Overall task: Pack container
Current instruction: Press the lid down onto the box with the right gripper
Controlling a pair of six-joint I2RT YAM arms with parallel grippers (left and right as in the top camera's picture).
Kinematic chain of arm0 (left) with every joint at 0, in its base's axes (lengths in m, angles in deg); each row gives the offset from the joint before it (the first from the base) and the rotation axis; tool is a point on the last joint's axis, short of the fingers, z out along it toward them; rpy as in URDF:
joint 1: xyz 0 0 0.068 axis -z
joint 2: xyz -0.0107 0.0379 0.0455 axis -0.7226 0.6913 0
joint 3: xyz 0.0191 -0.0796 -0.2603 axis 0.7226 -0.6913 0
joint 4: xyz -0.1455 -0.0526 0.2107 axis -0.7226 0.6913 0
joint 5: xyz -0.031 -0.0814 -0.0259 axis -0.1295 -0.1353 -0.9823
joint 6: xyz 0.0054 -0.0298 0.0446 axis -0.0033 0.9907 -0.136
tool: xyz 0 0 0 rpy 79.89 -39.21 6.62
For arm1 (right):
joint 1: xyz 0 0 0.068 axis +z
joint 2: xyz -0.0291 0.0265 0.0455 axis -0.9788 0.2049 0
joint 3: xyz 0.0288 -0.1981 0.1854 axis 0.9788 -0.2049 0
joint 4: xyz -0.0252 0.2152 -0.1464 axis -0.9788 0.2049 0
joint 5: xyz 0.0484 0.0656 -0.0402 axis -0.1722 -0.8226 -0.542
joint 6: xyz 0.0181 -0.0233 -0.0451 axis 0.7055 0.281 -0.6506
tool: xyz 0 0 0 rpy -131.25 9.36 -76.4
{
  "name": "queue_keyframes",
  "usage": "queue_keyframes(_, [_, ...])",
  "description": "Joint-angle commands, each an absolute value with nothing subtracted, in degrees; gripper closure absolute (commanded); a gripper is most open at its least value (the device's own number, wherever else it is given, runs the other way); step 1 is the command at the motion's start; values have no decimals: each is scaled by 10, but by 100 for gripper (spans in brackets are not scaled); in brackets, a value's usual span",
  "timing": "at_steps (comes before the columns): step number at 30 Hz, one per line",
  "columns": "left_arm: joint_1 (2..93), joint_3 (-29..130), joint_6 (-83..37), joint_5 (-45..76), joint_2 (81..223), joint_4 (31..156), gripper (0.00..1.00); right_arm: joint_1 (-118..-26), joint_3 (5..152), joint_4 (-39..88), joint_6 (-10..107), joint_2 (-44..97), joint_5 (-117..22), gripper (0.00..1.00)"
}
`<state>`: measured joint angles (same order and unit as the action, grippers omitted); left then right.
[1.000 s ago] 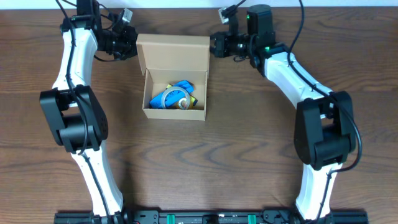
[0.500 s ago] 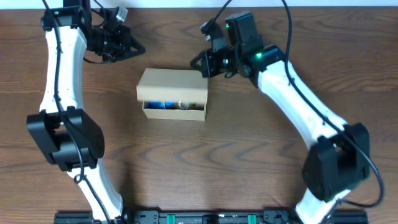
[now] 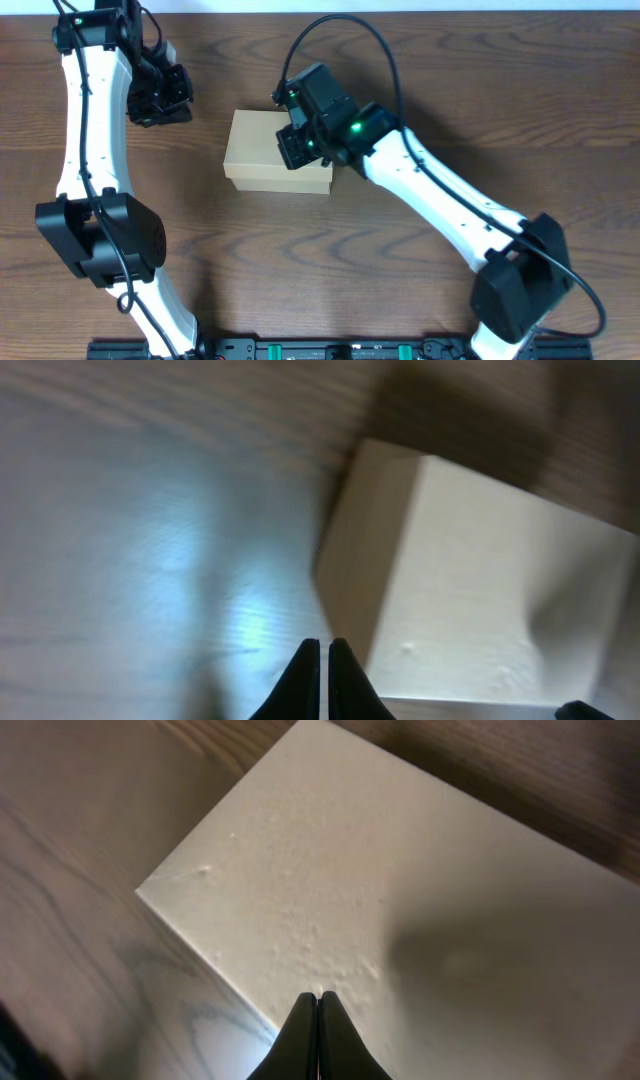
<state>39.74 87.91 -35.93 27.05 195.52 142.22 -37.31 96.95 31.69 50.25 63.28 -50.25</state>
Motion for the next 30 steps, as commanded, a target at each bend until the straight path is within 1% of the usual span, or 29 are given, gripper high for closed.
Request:
queue_keyframes(1, [399,888,-316,336,1945,1430,95,-366,979,312,529,674,-467,99])
queue_keyframes(12, [399,888,-300,344,1945,1436,95,-364,979,332,533,765,-461,99])
queue_keyframes(20, [399,888,-300,345,1945,1436,94,-365,981,350,524,758,-458,99])
queue_keyframes(21, [399,888,-300,344,1945,1435,89,-365,982,350,524,753,-458,99])
queue_keyframes(22, [399,889,-302,344,1945,1435,82,-365,983,350,524,747,-458,99])
queue_keyframes(23, [399,889,-306,344,1945,1435,74,-365,985,350,520,741,-459,91])
queue_keyframes(24, [399,889,-307,344,1945,1435,58,-366,990,349,504,731,-464,62])
queue_keyframes(26, [399,889,-310,344,1945,1435,34,-366,1000,349,484,720,-468,16])
queue_keyframes(27, [399,890,-311,344,1945,1436,20,-366,1006,349,476,714,-468,1])
queue_keyframes(28, [399,891,-311,344,1945,1436,4,-366,1012,350,469,709,-468,1])
queue_keyframes(30, [399,894,-311,344,1945,1437,4,-366,1025,349,468,698,-468,1])
